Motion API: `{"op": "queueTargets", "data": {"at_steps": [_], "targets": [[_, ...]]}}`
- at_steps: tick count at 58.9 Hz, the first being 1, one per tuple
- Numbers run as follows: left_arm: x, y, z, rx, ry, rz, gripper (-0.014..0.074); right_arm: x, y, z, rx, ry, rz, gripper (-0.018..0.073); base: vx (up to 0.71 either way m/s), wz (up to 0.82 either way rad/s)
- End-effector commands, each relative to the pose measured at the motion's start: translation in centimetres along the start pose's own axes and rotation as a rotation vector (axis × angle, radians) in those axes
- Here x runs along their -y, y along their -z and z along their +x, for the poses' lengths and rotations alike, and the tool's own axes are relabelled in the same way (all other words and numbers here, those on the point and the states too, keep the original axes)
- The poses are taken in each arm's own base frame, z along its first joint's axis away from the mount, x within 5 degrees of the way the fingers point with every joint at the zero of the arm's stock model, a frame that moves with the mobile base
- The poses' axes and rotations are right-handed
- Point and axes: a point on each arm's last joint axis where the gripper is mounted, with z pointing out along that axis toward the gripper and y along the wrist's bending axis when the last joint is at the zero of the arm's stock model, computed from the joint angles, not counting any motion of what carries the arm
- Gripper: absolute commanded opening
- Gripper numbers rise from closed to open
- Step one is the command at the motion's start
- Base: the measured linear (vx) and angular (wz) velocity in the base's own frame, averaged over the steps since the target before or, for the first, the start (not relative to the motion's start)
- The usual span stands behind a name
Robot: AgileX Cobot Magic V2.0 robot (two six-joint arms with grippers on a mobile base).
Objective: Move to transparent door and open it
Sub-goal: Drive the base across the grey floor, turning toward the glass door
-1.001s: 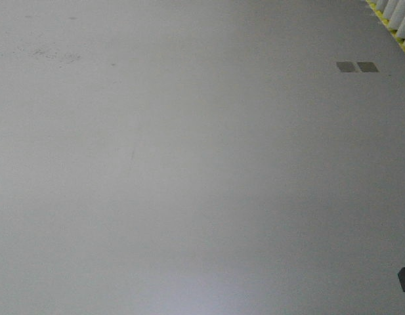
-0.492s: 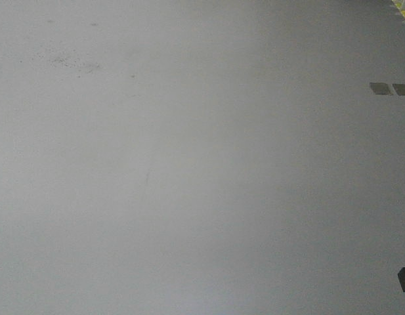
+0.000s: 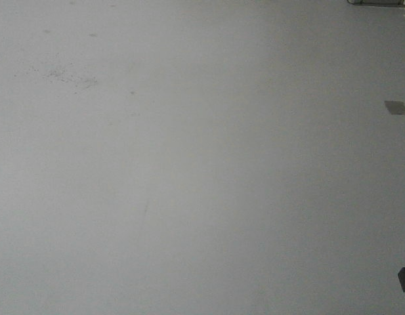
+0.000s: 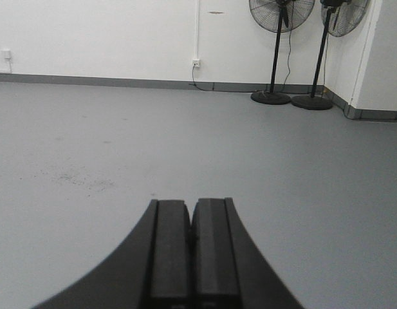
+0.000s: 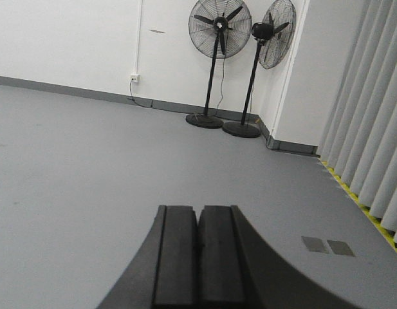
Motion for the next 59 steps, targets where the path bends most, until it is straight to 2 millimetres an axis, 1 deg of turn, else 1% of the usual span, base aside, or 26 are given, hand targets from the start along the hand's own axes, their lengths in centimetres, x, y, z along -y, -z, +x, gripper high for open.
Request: {"op": "queueTargets", "data": {"at_steps": [1, 15, 28, 59], "targets": [[0.04, 0.04, -0.31, 0.083, 0.008, 0.009, -0.0003, 0.09, 0.13, -0.69, 0.096, 0.019, 0.015, -0.0006, 0.4, 0.05], [0.04, 0.04, -0.31, 0.083, 0.008, 0.009, -0.0003, 0.09, 0.13, -0.69, 0.096, 0.019, 0.015, -0.0006, 0.4, 0.12], [0.04, 0.04, -0.31, 0.083, 0.008, 0.009, -0.0003, 0.09, 0.13, -0.69, 0.096, 0.019, 0.015, -0.0006, 0.38, 0.27], [0.04, 0.04, -0.31, 0.083, 0.008, 0.009, -0.0003, 0.09, 0.13, -0.69, 0.096, 0.019, 0.015, -0.0006, 0.42, 0.43]]}}
